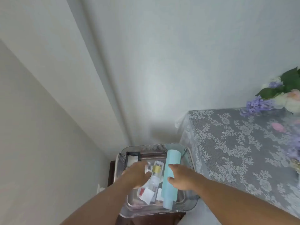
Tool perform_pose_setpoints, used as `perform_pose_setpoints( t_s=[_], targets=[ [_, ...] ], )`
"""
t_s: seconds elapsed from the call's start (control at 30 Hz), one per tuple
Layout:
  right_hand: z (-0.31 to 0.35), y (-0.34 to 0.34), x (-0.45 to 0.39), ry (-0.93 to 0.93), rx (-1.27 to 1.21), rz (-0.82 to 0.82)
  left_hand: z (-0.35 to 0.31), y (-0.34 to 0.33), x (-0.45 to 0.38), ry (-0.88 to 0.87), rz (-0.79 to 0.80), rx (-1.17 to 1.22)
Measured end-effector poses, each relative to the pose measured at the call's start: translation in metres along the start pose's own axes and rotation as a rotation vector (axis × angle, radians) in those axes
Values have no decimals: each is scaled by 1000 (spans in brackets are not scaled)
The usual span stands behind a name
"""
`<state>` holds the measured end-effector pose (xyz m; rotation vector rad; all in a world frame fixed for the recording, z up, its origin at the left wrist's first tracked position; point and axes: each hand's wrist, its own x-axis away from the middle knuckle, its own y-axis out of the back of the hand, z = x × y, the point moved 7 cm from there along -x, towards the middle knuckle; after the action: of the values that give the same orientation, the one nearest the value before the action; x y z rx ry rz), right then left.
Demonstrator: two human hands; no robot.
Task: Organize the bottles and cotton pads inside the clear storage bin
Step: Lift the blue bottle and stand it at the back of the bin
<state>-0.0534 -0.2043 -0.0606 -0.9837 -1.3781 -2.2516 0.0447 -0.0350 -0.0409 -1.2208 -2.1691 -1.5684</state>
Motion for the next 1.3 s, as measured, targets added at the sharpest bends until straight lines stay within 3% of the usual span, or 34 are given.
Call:
perform_pose_setpoints(
  t_s=[0.23, 0.6, 0.77, 0.93, 1.17, 1.3],
  targets=[
    [-12, -29, -8, -53, -48, -26, -1, -51, -9, 23, 99, 10],
    [-33, -71, -20, -102, -113, -69, 10, -140, -18, 178, 223, 237],
    [-33, -88, -31, -185, -358, -97, 20, -165, -23, 253, 223, 310],
    [-35, -94, -43, -363, -655, -191, 21, -175, -35, 370, 194, 535],
    [-46, -107, -60, -575, -1080, -178, 9, -177, -42, 487, 148, 721],
    [-46, -107, -61, -633, -1167, -161, 6, -171, -36, 530, 103, 832]
  ],
)
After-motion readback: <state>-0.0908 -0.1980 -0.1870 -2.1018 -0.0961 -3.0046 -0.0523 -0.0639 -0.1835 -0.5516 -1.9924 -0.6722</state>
